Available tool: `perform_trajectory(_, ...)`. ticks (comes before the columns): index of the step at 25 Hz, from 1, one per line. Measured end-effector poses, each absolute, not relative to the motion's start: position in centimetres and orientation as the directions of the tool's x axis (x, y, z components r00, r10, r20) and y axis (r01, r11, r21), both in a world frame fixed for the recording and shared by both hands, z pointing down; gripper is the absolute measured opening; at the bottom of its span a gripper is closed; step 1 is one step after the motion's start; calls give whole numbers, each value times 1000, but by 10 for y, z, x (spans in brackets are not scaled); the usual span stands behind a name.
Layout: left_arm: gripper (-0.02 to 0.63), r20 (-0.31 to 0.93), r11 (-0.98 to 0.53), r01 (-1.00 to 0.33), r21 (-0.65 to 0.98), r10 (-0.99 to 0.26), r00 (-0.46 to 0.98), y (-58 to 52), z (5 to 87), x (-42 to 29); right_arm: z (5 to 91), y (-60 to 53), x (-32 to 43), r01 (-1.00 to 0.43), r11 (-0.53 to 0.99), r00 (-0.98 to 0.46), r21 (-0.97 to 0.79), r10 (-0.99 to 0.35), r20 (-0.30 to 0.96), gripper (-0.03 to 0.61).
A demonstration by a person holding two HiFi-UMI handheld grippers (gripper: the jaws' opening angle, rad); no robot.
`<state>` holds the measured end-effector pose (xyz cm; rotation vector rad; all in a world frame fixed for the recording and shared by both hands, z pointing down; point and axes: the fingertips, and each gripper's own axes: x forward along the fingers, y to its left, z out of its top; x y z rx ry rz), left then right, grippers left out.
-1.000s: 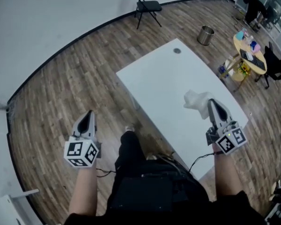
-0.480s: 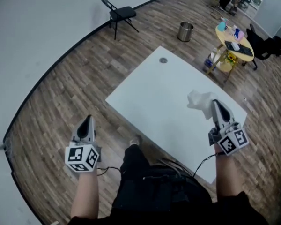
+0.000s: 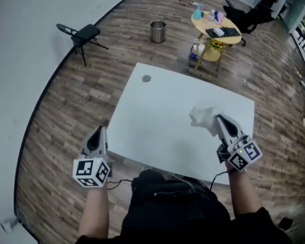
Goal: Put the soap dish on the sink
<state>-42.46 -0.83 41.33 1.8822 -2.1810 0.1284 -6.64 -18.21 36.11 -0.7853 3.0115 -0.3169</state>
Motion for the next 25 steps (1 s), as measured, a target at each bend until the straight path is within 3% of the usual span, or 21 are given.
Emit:
perform_trajectory(16,-11,262,-276,-943,188,-911,319,-149,424,-420,325,-178,-49,-769,621,-634,-152,-771,55,28)
perform_trajectory(25,-11,248,-364,-911,195,-880,405,-160,418,-390,319,-167,-21,-808,568,-581,-156,-812,55,28)
